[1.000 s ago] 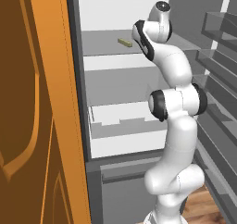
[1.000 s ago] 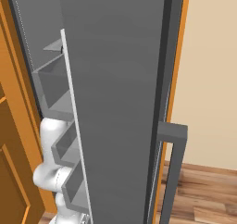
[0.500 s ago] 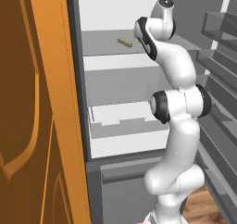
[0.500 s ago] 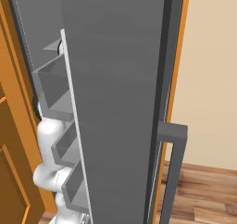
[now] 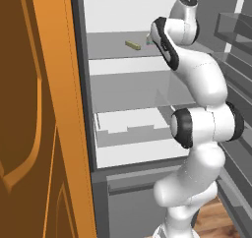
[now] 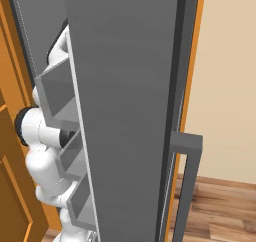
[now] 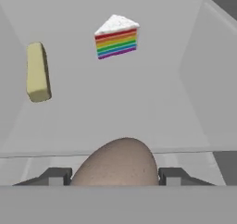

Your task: Pick the egg and butter from the fridge and place them by the bowl for mixing.

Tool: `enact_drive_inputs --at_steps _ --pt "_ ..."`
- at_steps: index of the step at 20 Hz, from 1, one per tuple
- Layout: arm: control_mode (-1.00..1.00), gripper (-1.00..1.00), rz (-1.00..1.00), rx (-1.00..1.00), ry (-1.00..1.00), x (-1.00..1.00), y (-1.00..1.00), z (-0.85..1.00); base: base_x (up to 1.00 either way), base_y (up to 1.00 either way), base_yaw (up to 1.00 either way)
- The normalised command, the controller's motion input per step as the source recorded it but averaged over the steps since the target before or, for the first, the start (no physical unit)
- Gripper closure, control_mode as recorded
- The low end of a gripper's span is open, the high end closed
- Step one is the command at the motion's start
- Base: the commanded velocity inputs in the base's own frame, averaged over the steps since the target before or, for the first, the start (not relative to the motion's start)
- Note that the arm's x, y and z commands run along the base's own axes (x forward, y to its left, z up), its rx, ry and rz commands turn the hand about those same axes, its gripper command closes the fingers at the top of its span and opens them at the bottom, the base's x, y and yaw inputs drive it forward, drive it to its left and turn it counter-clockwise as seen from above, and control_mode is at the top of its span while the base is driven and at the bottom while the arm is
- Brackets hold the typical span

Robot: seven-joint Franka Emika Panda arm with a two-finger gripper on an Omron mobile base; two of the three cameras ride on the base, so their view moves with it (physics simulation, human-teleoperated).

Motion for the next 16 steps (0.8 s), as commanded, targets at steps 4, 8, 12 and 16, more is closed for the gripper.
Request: enact_drive_inputs --at_steps 4,8,12,16 --pt "-1.0 1.0 0.0 0.0 0.0 -0.88 0.05 -0.38 0.0 0.0 0.0" --pt "-1.0 1.0 0.0 -0.01 -0.03 -0.99 0.1 -0.16 0.0 0.0 0.0" --pt "-1.0 1.0 0.0 -0.03 0.0 -1.0 0.29 -0.13 0.0 0.0 0.0" --pt "-1.0 1.0 0.0 0.0 0.01 -1.0 0.26 -0.09 0.0 0.0 0.0"
